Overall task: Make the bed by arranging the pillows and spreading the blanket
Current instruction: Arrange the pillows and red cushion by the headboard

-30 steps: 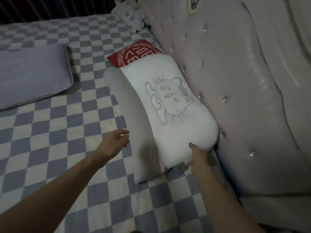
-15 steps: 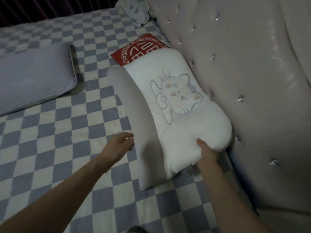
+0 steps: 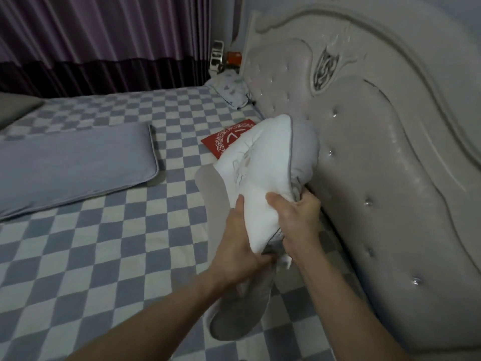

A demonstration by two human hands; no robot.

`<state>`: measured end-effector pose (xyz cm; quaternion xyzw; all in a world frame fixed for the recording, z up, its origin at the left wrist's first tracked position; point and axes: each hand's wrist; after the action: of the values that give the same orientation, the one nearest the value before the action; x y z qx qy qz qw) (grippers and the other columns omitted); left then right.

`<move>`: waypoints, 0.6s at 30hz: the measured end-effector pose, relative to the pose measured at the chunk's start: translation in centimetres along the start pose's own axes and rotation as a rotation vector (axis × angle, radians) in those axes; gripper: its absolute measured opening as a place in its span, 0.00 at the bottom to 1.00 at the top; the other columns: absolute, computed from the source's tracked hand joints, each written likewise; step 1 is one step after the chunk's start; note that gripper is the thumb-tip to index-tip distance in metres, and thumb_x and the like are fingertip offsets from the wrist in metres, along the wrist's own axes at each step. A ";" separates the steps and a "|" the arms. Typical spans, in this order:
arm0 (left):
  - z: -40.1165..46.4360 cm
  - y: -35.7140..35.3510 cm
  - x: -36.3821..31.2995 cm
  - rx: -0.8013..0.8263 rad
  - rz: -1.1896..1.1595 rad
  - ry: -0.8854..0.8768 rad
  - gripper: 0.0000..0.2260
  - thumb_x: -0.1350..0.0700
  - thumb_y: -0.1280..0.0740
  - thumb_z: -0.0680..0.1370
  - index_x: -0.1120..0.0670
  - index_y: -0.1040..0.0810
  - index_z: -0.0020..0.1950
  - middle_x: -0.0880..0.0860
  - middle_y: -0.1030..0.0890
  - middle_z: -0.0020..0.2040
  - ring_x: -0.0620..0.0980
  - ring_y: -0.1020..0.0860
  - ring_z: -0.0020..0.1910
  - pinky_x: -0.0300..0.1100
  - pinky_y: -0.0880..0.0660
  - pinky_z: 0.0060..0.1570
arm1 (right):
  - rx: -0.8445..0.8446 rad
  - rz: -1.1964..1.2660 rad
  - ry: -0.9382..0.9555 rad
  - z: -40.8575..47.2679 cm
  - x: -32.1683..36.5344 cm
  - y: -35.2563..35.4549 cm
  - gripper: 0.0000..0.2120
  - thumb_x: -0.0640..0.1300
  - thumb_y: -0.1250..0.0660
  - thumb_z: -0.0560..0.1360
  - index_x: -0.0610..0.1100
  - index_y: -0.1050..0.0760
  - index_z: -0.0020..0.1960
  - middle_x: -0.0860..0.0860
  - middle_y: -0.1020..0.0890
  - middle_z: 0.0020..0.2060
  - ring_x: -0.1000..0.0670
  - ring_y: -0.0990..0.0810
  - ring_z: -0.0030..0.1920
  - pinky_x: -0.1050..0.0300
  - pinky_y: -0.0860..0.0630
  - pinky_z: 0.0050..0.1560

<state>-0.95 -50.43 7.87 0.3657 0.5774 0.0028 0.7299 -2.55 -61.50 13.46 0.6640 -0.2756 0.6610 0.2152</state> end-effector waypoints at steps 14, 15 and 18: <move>-8.6 19.5 0.4 -0.844 0.269 -0.237 0.36 0.48 0.35 0.69 0.46 0.53 0.71 0.67 0.36 0.70 0.66 0.29 0.63 0.53 0.23 0.44 | 0.646 -0.063 0.457 -13.0 11.0 -19.5 0.12 0.31 0.29 0.69 0.47 0.23 0.37 0.53 0.19 0.30 0.55 0.20 0.34 0.60 0.22 0.34; -9.4 21.0 0.8 -0.878 0.341 -0.242 0.35 0.50 0.35 0.70 0.47 0.52 0.71 0.68 0.34 0.68 0.68 0.26 0.60 0.53 0.22 0.38 | 0.671 -0.026 0.445 -13.9 11.1 -20.7 0.11 0.30 0.29 0.69 0.45 0.23 0.38 0.52 0.18 0.31 0.54 0.19 0.34 0.61 0.22 0.34; -12.0 25.9 2.7 -0.930 0.584 -0.262 0.37 0.58 0.30 0.69 0.52 0.49 0.71 0.70 0.32 0.66 0.68 0.25 0.58 0.51 0.22 0.33 | 0.696 0.157 0.326 -16.1 10.2 -24.6 0.08 0.28 0.30 0.69 0.39 0.21 0.44 0.48 0.16 0.36 0.50 0.17 0.39 0.54 0.20 0.40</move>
<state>0.68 -23.95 18.70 0.1476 0.2947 0.4133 0.8488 0.94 -33.30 26.13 0.5604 -0.0473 0.8262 -0.0330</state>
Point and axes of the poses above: each hand's wrist, its own z-axis towards the middle knuckle, its own y-axis out of the back of the hand, x = y × z
